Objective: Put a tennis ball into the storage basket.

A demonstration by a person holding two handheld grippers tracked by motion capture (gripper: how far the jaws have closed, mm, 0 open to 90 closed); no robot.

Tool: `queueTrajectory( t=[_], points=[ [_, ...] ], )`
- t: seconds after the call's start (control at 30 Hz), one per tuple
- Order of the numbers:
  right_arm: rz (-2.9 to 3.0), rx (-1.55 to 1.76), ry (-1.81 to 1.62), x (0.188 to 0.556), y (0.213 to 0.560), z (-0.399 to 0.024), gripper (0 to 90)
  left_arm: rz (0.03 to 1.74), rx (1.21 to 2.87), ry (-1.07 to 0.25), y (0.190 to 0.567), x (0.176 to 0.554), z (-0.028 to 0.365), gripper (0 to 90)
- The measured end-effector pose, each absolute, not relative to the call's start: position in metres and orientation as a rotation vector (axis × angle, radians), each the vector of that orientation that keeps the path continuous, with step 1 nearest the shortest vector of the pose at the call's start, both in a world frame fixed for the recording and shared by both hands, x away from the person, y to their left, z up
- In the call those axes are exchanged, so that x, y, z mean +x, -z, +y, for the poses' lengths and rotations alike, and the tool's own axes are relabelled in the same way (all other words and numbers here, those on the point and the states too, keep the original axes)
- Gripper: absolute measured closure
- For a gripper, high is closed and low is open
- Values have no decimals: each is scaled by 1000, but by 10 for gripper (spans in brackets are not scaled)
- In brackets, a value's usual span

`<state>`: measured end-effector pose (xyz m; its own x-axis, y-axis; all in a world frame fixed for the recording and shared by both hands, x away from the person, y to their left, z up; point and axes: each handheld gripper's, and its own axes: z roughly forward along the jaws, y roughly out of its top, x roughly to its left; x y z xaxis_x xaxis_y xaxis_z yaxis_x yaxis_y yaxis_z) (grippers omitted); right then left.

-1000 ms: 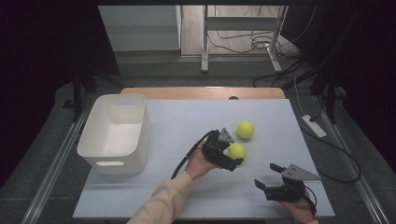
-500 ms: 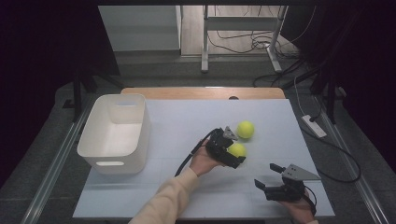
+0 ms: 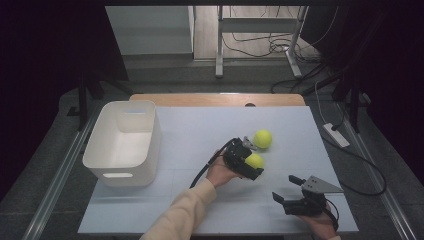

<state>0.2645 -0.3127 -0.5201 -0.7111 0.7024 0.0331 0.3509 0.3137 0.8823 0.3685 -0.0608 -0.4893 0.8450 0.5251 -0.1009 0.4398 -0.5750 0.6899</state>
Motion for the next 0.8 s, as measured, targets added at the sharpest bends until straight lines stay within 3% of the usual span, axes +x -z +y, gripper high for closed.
queueTrajectory(
  t=[0.47, 0.57, 0.7, 0.8],
  points=[
    [2231, 940, -1354, 264, 520, -313, 98, 699, 2313, -128, 500, 374, -67, 69],
    [2230, 940, -1357, 264, 520, -313, 98, 685, 2327, -120, 502, 374, -68, 111],
    [2230, 938, -1357, 264, 520, -313, 98, 685, 2333, -151, 504, 374, -68, 256],
    [2228, 943, -1354, 264, 520, -314, 98, 676, 2334, -146, 503, 375, -66, 264]
  ],
)
